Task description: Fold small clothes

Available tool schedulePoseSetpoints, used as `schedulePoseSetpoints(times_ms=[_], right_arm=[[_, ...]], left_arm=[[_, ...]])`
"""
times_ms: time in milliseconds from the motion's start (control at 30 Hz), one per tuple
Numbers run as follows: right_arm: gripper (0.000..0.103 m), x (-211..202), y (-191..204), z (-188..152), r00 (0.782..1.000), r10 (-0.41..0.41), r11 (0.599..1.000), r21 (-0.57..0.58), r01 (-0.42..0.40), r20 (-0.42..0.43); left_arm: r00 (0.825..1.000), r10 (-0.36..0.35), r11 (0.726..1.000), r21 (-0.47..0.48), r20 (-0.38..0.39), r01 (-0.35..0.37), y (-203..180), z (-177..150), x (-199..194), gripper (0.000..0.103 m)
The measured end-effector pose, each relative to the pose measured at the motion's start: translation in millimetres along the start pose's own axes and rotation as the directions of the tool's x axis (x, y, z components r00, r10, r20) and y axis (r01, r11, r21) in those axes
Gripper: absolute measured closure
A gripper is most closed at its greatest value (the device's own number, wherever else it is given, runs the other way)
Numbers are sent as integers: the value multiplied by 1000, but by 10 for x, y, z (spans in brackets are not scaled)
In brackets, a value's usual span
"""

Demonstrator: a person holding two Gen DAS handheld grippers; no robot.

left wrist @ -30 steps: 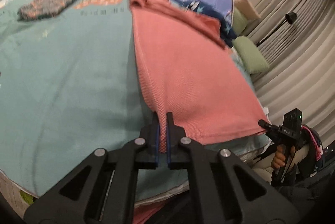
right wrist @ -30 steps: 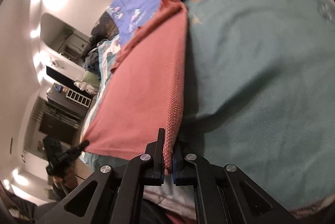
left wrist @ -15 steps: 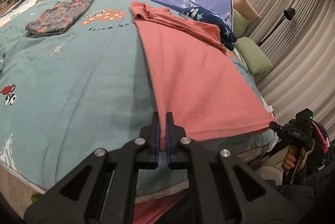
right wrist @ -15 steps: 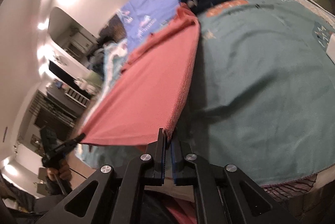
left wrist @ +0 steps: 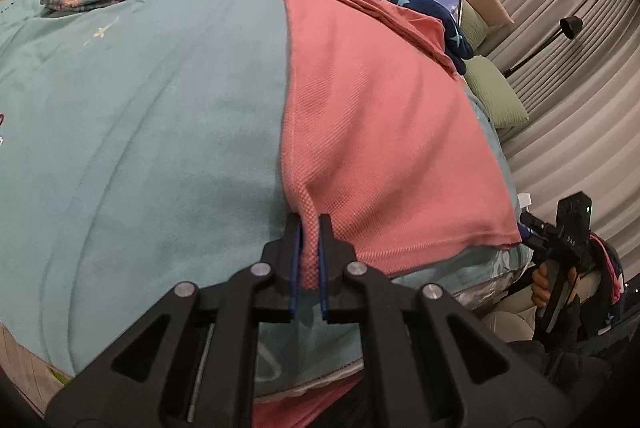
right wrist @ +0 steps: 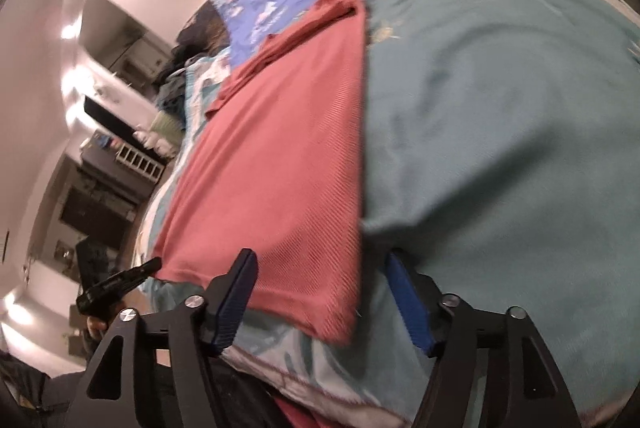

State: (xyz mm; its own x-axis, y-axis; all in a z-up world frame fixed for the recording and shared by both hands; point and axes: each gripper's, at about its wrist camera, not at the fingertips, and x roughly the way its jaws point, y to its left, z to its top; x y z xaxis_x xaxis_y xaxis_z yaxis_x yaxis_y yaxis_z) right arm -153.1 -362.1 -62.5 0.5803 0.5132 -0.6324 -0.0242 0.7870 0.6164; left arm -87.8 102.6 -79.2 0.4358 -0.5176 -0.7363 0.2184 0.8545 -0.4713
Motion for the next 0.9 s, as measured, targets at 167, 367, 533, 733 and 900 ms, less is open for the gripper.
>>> schedulePoseSetpoints(times_ms=[167,367,533,733,900], right_arm=[[67,237,106,93,995,67,998,-7,-67,-74],[100,43,68,39,997,71,991,112,-68,-23],[100,-343,123,-11,989,139,978,154,-144,42],[100,-500,290,-165,988,147,981,126,-150,38],[100,-570,322,-293,993,115,983,137,-118,29]], left_arm=[[1000,-23,1000,-21,-6,23,20,68,91,94],[998,4,1000,-7,68,-4,-83,100,-154,97],[988,-6,998,63,154,-4,-300,130,-582,97],[984,5,996,89,179,-21,-385,103,-843,97],[989,30,996,81,142,-42,-365,-80,-906,97]])
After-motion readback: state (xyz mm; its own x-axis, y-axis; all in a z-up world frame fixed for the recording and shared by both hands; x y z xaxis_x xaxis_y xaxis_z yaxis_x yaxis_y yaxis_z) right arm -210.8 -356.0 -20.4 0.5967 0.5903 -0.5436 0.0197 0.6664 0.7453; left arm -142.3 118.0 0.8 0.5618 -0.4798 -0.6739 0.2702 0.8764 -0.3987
